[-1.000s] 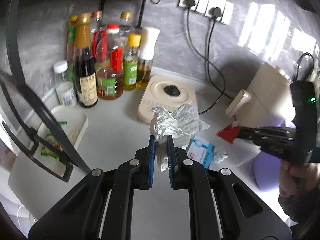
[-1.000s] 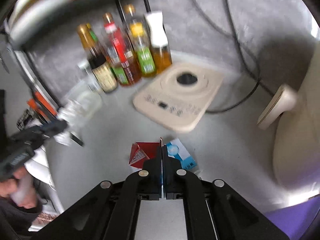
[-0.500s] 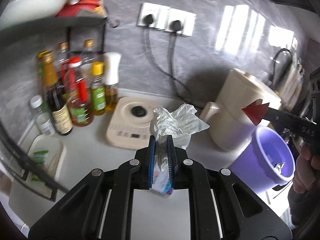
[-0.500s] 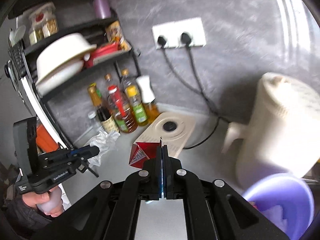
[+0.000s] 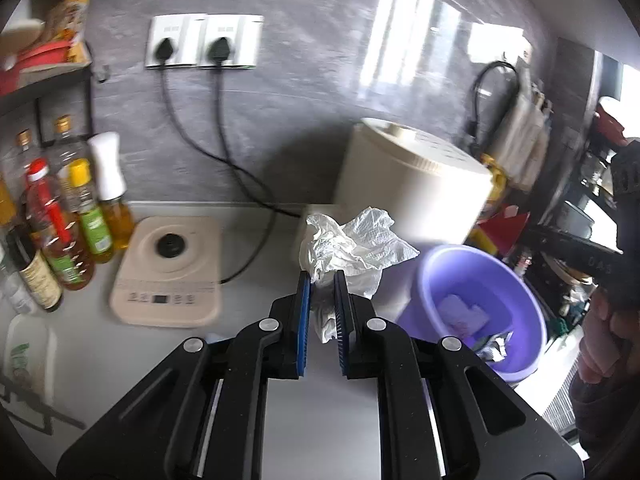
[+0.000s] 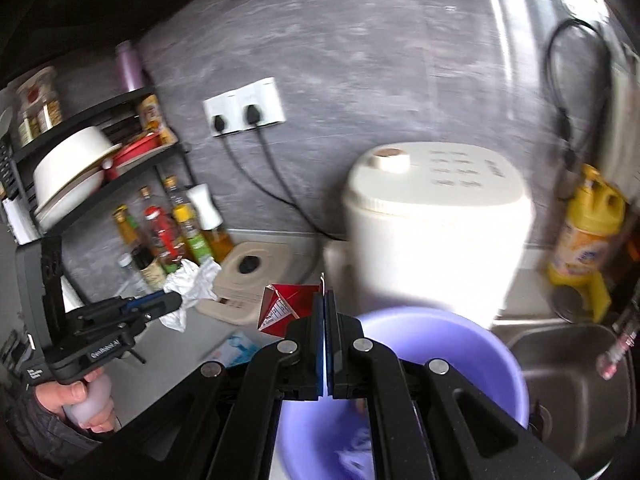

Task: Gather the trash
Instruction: 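Carry both items over the purple bucket and open both tools to drop them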

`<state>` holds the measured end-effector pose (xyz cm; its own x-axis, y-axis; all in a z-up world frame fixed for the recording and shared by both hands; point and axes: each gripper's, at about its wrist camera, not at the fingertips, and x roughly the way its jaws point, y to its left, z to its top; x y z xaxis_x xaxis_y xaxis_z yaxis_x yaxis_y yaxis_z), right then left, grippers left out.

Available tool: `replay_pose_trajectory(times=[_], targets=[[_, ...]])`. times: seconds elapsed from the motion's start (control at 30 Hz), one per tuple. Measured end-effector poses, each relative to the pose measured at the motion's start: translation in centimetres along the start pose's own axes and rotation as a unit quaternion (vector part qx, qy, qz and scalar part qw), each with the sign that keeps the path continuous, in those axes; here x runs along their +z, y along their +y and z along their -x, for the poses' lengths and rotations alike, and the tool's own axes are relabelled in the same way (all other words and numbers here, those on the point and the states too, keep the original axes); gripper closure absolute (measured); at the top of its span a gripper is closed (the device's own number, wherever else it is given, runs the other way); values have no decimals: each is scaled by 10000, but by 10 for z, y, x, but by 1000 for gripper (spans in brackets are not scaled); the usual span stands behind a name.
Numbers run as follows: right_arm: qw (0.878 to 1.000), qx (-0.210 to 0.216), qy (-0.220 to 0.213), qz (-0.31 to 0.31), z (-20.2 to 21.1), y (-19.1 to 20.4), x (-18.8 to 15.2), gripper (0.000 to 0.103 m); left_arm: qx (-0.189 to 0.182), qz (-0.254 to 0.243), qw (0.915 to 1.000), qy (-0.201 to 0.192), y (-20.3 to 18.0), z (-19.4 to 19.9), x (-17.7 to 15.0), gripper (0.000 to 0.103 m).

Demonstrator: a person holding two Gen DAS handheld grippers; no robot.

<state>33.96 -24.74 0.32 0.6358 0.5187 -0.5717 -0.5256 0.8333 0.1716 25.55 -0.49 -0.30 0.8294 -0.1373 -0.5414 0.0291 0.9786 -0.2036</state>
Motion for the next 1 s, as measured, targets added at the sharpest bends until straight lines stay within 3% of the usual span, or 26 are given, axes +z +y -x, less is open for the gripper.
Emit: replay_pose_trajectory(times=[0.23, 0.27, 0.33, 0.37, 0.77, 0.8, 0.83, 0.9, 1.0], targets=[[9991, -216, 0, -357, 19, -48, -13, 97, -407, -125, 9990, 94, -40, -17, -5, 91], [9990, -255, -34, -368, 22, -52, -14, 93, -461, -177, 9987, 127, -46, -21, -5, 91], [9978, -413, -165, -487, 32, -65, -19, 63, -550, -285, 9979, 166, -58, -26, -4, 91], [9965, -507, -231, -624, 38, -74, -23, 61, -590, -340, 9975, 172, -64, -29, -3, 91], [9900, -818, -307, -1106, 71, -112, -47, 61, -1229, -793, 9884, 403, -121, -54, 2, 90], [9895, -836, -322, -1132, 74, -114, -49, 60, -1284, -844, 9872, 430, -124, -54, 2, 82], [9892, -855, -328, -1148, 76, -115, -50, 59, -1324, -900, 9859, 478, -127, -55, 2, 63], [9888, -868, -324, -1171, 77, -115, -51, 58, -1229, -943, 9871, 406, -127, -53, 3, 37], [9891, -835, -326, -1171, 77, -111, -51, 56, -1182, -806, 9891, 339, -113, -46, 3, 33]])
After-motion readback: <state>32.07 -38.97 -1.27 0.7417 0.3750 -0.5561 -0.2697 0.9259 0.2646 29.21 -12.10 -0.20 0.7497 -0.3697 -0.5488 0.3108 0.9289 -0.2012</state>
